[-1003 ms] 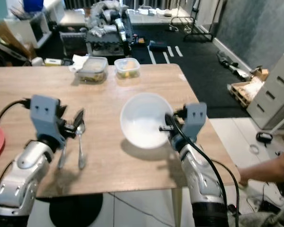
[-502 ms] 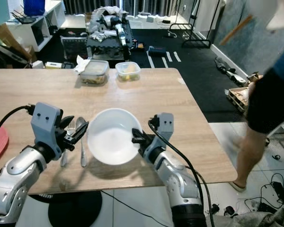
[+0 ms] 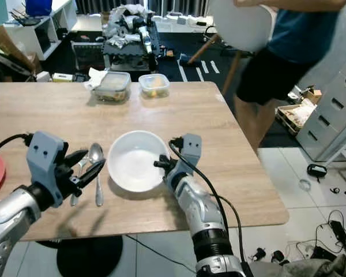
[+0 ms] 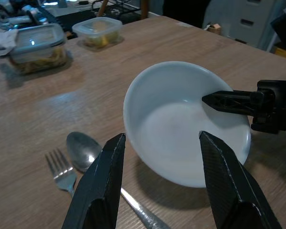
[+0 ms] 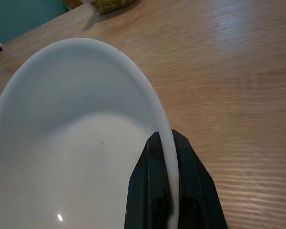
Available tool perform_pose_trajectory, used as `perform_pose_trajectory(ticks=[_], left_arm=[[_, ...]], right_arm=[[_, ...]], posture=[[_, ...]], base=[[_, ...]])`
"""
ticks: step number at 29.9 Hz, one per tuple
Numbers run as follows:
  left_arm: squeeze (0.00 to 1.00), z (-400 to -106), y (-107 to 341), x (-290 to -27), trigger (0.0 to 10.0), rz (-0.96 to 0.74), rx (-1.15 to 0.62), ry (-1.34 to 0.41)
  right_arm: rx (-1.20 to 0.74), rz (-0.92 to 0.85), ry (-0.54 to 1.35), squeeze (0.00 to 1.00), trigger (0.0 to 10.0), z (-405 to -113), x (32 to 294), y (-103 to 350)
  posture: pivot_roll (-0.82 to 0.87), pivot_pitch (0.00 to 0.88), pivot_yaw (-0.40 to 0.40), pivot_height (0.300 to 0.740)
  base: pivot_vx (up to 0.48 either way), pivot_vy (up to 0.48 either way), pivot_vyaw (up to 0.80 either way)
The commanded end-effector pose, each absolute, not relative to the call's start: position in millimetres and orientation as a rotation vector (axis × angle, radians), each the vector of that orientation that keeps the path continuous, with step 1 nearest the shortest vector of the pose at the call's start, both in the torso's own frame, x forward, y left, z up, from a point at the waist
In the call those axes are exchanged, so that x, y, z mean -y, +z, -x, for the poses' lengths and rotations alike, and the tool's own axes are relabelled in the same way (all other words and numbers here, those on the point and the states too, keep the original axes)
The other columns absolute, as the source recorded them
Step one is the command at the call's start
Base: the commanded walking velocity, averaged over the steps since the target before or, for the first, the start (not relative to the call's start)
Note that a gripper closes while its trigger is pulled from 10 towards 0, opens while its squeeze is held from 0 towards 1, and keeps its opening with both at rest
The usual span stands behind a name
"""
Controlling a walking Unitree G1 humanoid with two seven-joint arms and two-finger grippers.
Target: Setting the table
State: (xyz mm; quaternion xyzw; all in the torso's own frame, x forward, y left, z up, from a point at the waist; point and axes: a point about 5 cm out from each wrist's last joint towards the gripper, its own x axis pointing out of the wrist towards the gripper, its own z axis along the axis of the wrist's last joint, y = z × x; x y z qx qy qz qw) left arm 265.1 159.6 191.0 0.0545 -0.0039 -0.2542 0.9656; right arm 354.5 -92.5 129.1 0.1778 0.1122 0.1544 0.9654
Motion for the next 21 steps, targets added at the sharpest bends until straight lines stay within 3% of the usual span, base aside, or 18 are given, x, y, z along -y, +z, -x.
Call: perform_pose_trajectory(ticks=[1, 2, 3, 4, 5, 6, 20, 21], left_arm=[[0.00, -261.7, 191.2, -160.2, 10.0, -0.104, 0.001, -0.514], [0.00, -260.9, 191.0, -158.8, 10.0, -0.102, 0.001, -0.515], [0.00, -260.9, 191.0, -158.8, 10.0, -0.102, 0.001, -0.515], [0.00, -260.8, 190.7, -157.9, 10.0, -0.099, 0.000, -0.515], [0.00, -260.7, 190.5, -157.3, 10.0, -0.098, -0.001, -0.516], [0.00, -260.9, 190.2, -156.5, 10.0, -0.097, -0.002, -0.518], [0.00, -261.5, 189.1, -150.1, 10.0, -0.079, -0.012, -0.539], [0.00, -261.7, 189.0, -149.6, 10.0, -0.078, -0.012, -0.539]], right_arm=[[-0.251, -0.339, 0.307, 0.00, 10.0, -354.7, 90.9, 122.2], [-0.251, -0.332, 0.309, 0.32, 10.0, -355.2, 90.4, 122.2], [-0.251, -0.332, 0.309, 0.32, 10.0, -355.2, 90.4, 122.2], [-0.249, -0.328, 0.314, 0.81, 10.0, -355.2, 90.1, 122.7], [-0.247, -0.326, 0.316, 0.96, 10.0, -355.4, 90.0, 123.1], [-0.245, -0.323, 0.318, 1.00, 10.0, -355.6, 90.3, 123.7], [-0.133, -0.340, 0.305, 1.00, 10.0, -360.9, 104.7, 143.6], [-0.102, -0.345, 0.305, 0.00, 10.0, -361.1, 107.4, 149.1]], posture=[[0.14, 0.000, 0.041, 0.740], [0.14, 0.000, 0.039, 0.740], [0.14, 0.000, 0.039, 0.740], [0.14, 0.000, 0.038, 0.740], [0.14, 0.000, 0.038, 0.740], [0.14, 0.000, 0.038, 0.740], [0.12, 0.000, 0.043, 0.740], [0.12, 0.000, 0.044, 0.740]], base=[[0.000, 0.000, 0.00], [0.000, 0.000, 0.00], [0.000, 0.000, 0.00], [0.000, 0.000, 0.00], [0.000, 0.000, 0.00], [0.000, 0.000, 0.00], [0.000, 0.000, 0.00], [0.000, 0.000, 0.00]])
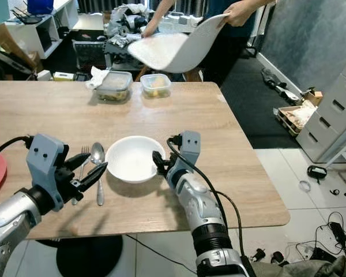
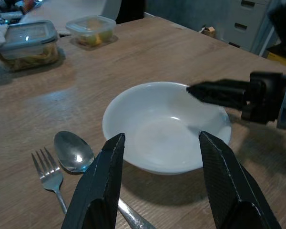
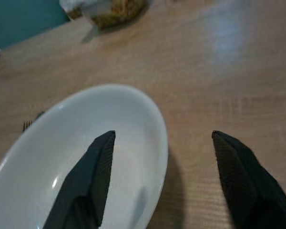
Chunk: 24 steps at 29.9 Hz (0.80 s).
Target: Setting the table
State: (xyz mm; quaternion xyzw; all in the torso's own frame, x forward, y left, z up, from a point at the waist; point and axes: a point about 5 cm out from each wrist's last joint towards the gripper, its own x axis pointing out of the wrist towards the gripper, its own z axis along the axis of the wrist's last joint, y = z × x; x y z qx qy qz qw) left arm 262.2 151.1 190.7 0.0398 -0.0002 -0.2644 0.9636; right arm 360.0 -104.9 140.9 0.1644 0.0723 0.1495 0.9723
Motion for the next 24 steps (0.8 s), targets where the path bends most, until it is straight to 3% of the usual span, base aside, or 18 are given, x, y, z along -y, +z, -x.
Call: perform_pose_trajectory(ticks=[1, 13, 21, 22, 24], left_arm=[[0.00, -261.8, 188.8, -149.1, 10.0, -0.077, -0.012, -0.540], [0.00, -275.6, 194.2, -147.0, 10.0, -0.071, 0.038, -0.457], [0.00, -283.2, 198.0, -144.3, 10.0, -0.061, 0.073, -0.384], [0.00, -283.8, 199.3, -146.0, 10.0, -0.065, 0.081, -0.361], [0.00, -284.6, 200.1, -147.3, 10.0, -0.068, 0.089, -0.347]], right_arm=[[-0.067, -0.349, 0.306, 0.00, 10.0, -361.1, 110.6, 155.4], [0.311, -0.307, 0.231, 0.00, 10.0, -335.7, 159.9, 224.1], [0.379, -0.230, 0.123, 0.00, 10.0, -294.2, 174.8, 219.8], [0.353, -0.198, 0.069, 0.00, 10.0, -275.1, 180.1, 204.7], [0.322, -0.179, 0.037, 0.00, 10.0, -266.2, 184.0, 193.0]], posture=[[0.11, 0.000, 0.045, 0.740], [0.07, 0.000, 0.059, 0.740], [0.02, 0.000, 0.089, 0.740], [0.01, 0.000, 0.098, 0.740], [0.00, 0.000, 0.104, 0.740]], base=[[0.000, 0.000, 0.00], [0.000, 0.000, 0.00], [0.000, 0.000, 0.00], [0.000, 0.000, 0.00], [0.000, 0.000, 0.00]])
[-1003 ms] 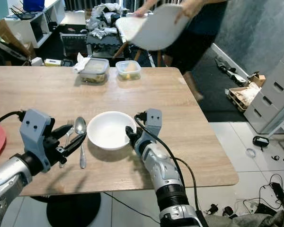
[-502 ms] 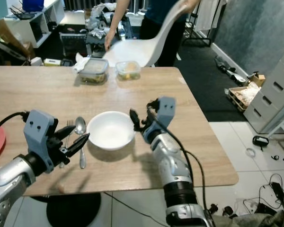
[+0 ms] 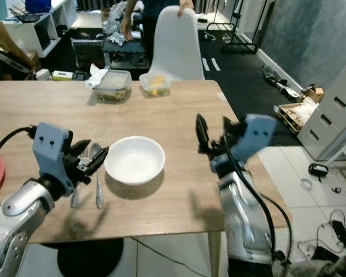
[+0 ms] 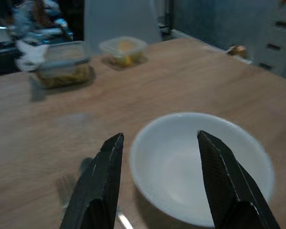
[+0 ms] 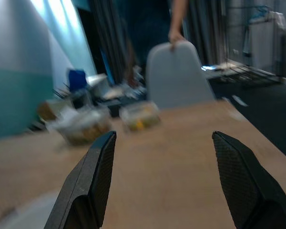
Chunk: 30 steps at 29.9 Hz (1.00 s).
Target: Setting the table
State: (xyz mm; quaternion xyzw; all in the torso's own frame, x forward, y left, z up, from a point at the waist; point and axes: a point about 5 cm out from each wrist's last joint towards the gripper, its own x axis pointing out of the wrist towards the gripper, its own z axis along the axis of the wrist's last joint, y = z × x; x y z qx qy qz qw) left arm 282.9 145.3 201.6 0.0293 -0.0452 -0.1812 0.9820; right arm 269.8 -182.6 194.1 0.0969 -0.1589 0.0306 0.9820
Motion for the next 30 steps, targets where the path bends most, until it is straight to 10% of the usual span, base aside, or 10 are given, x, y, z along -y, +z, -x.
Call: perform_pose_trajectory(ticks=[1, 30], left_arm=[[0.00, -284.6, 200.1, -147.3, 10.0, -0.068, 0.089, -0.347], [0.00, -297.3, 201.7, -155.9, 10.0, -0.062, 0.128, -0.192]], right_arm=[[0.322, -0.179, 0.037, 0.00, 10.0, -266.2, 184.0, 193.0], [0.284, -0.192, 0.074, 0.00, 10.0, -296.3, 166.7, 186.9]], posture=[[0.00, 0.000, 0.104, 0.740], [0.05, 0.000, 0.078, 0.740]], base=[[0.000, 0.000, 0.00], [0.000, 0.000, 0.00]])
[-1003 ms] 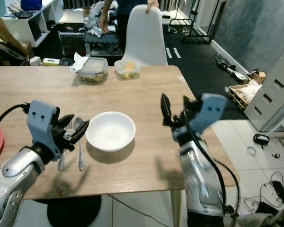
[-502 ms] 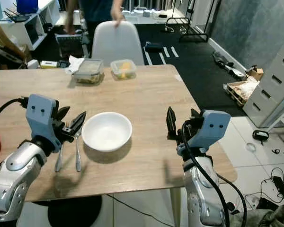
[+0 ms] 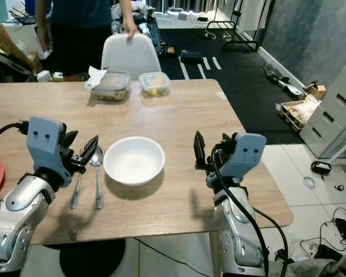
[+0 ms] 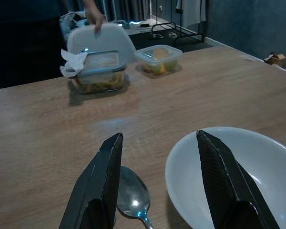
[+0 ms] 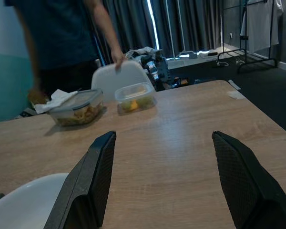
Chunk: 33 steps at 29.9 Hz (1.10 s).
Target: Setting the table
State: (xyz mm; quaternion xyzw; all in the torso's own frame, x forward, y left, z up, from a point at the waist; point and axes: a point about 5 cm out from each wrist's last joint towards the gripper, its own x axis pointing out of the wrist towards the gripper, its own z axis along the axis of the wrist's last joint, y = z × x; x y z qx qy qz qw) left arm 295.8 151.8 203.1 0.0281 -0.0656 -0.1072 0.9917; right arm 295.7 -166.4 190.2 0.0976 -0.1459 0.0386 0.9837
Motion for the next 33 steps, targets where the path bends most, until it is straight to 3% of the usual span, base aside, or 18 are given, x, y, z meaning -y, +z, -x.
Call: perform_pose_trajectory(ticks=[1, 9, 33], left_arm=[[0.00, -297.3, 202.3, -155.7, 10.0, -0.063, 0.130, -0.190], [0.00, -298.5, 201.3, -155.1, 10.0, -0.065, 0.132, -0.189], [0.00, -299.0, 200.5, -150.3, 10.0, -0.052, 0.130, -0.191]], right_arm=[[0.278, -0.194, 0.069, 0.00, 10.0, -296.7, 167.9, 184.7], [0.283, -0.198, 0.066, 0.00, 10.0, -298.7, 166.1, 185.5], [0.270, -0.181, 0.066, 0.00, 10.0, -299.8, 169.0, 182.6]], posture=[[0.05, 0.000, 0.078, 0.740], [0.04, 0.000, 0.081, 0.740], [0.04, 0.000, 0.077, 0.740]], base=[[0.000, 0.000, 0.00], [0.000, 0.000, 0.00], [-0.341, 0.000, 0.00]])
